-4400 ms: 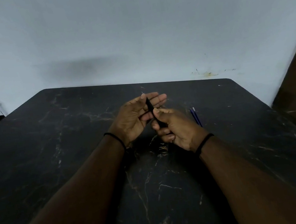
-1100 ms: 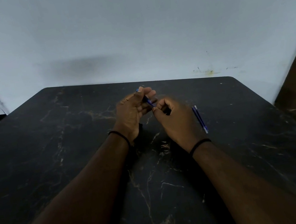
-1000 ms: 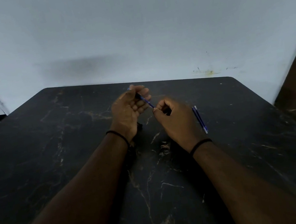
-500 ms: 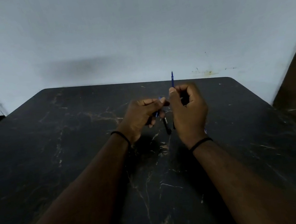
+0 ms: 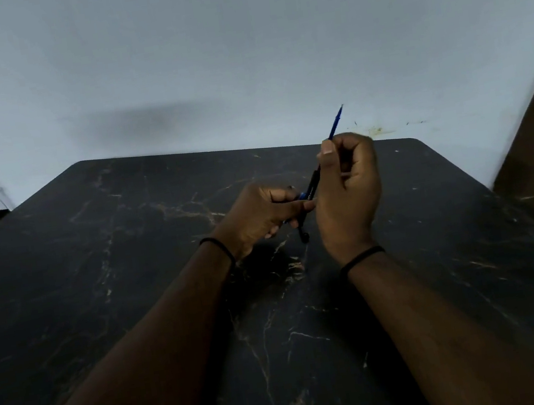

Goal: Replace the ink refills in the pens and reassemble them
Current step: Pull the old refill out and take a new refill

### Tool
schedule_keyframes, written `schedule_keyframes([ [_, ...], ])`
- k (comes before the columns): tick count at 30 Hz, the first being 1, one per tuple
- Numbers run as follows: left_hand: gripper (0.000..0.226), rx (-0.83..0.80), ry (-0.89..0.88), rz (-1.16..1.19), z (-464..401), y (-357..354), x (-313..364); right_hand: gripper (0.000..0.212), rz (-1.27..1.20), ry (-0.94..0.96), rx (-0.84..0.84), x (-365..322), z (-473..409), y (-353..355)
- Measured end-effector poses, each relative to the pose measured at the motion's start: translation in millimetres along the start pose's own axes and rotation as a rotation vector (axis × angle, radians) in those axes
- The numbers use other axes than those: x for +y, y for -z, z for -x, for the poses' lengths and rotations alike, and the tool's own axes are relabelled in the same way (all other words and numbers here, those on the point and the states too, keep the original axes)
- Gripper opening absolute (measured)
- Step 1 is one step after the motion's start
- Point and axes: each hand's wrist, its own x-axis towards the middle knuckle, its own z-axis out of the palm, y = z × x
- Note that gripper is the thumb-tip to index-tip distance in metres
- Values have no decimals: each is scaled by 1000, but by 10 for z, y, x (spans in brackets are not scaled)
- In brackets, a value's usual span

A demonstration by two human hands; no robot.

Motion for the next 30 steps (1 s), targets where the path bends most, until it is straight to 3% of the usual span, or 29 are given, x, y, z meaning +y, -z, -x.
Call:
schedule_keyframes([
  [3,17,7,-8,-22,-1,-6,-16,6,5,175,21,-72,-21,11],
  [8,12,-5,10,-23,-15,20,-35,8,27,310,69,-102,-125,64],
  [14,16,123,23,44,-51,43,-98,14,152,334,65,-10,-223,169],
  [17,16,234,1,114,-71,57,-129,12,330,213,9,99,-261,240],
  [23,16,306,-22,145,-75,83,-139,22,790,-287,-240,348,-348,413],
  [30,17,316,-22,164,-68,72,-145,37,999,-365,-393,409,-368,460],
])
